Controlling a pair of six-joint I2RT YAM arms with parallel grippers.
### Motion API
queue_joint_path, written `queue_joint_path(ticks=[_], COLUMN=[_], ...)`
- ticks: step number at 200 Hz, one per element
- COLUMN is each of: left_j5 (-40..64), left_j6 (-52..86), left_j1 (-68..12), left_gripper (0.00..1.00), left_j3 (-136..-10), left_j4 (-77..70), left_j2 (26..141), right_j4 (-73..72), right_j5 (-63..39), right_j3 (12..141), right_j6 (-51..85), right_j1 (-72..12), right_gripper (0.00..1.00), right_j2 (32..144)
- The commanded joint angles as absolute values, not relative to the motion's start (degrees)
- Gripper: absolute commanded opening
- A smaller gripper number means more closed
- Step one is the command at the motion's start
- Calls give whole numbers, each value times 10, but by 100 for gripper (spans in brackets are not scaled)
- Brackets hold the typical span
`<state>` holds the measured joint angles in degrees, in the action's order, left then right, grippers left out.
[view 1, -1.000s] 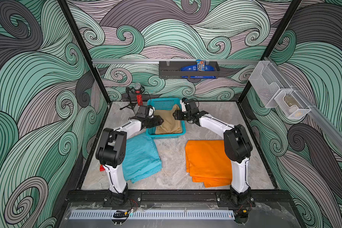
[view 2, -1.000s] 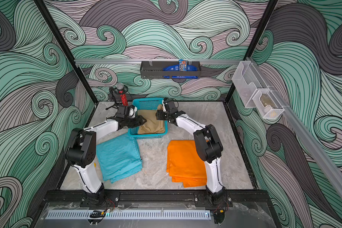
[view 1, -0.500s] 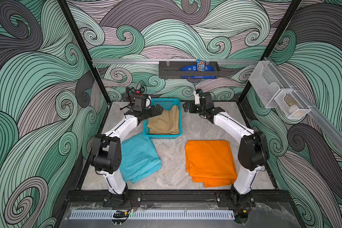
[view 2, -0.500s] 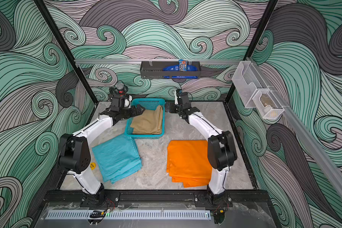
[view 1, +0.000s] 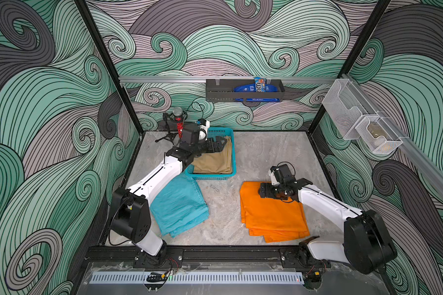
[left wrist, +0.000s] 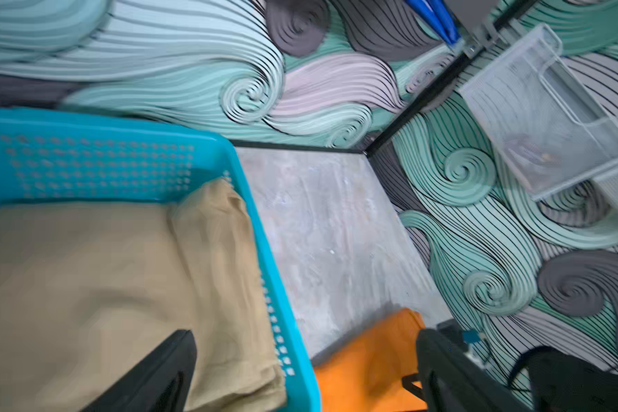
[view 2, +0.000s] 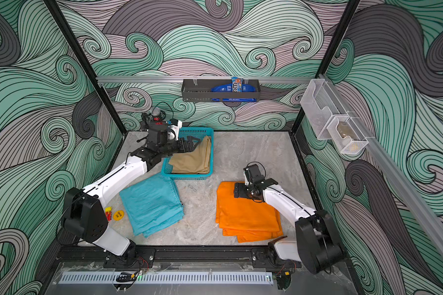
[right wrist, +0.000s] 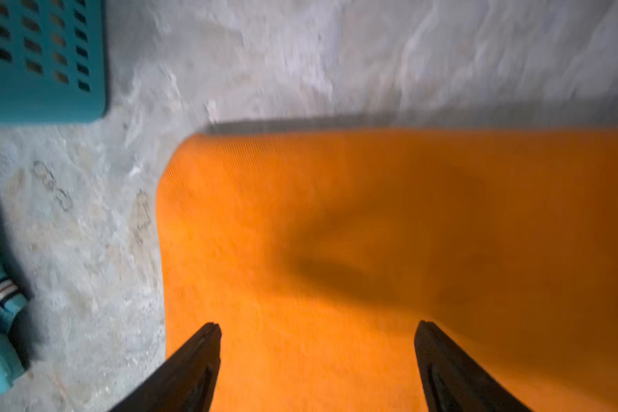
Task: Put the folded long pants in the basket
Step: Move the long pant to the center of the board.
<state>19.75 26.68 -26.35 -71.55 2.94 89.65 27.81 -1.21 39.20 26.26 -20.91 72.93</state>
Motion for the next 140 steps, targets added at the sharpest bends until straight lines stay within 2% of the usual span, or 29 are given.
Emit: queue_joint_path(ticks=[1, 19, 48, 95, 140], left_j5=[251, 264, 259, 245, 245], left_j6=[314, 350, 357, 360, 375], left_j1=[-307, -329, -349, -368, -378], left_gripper=[98, 98, 98, 98, 97], left_j3=[-657, -599, -559, -552, -585], left_j4=[-19, -63, -65, -60, -72], left_j2=[877, 861, 843, 832, 869], right_j4=[269, 251, 218, 174, 126], right_j5=[-7, -11, -3, 22, -36], right_j3=[369, 371, 411, 503, 581], right_j6=[310, 301, 275, 213, 240], right_j1=[-208, -204, -189, -153, -112], right_gripper=[91, 97, 98, 98, 96], right_j2=[713, 755, 845, 944, 1029])
